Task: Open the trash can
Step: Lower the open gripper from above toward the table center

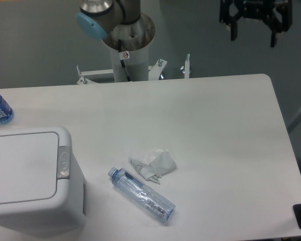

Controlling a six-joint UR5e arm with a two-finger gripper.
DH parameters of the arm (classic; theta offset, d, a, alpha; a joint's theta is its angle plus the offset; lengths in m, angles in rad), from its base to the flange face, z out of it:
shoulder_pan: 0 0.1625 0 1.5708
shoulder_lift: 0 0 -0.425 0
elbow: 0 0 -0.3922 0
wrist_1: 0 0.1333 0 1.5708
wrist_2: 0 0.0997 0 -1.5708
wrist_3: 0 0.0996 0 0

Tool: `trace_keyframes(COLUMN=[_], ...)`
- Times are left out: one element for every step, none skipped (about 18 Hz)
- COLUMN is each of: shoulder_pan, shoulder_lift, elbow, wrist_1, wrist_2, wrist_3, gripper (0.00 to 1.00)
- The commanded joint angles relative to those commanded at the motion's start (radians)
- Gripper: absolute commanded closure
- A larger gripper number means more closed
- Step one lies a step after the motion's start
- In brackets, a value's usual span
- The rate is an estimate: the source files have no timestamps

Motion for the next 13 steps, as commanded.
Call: trace_keyframes(shoulder_pan=[-0.002, -0.003, -0.003, -0.005, -0.011, -0.018, -0.021, -0.035, -0.072, -0.112, -0.141, -0.167, -0.195], shoulder_lift=[0.003, 0.006, 0.006, 0.005, 0.003, 0.000, -0.006, -0.012, -0.029, -0.049, -0.064, -0.078, -0.093], elbow=[-0.006, -0.006, -0.006, -0.006, -0.005, -0.005, -0.003, -0.002, 0.000, 0.008, 0.011, 0.011, 0.012], wrist_1=[0.002, 0.002, 0.002, 0.002, 0.002, 0.003, 0.014, 0.040, 0.066, 0.090, 0.115, 0.142, 0.178], wrist_2=[0.003, 0.005, 0.002, 0.000, -0.012, -0.026, -0.029, -0.037, -0.041, -0.040, -0.041, -0.041, -0.041], wrist_3=[-0.002, -0.003, -0.014, -0.034, -0.049, -0.066, -0.102, -0.157, -0.226, -0.306, -0.389, -0.470, -0.542], gripper=[0.00, 0.00, 0.00, 0.00, 0.00, 0.00, 0.00, 0.00, 0.00, 0.00, 0.00, 0.00, 0.00])
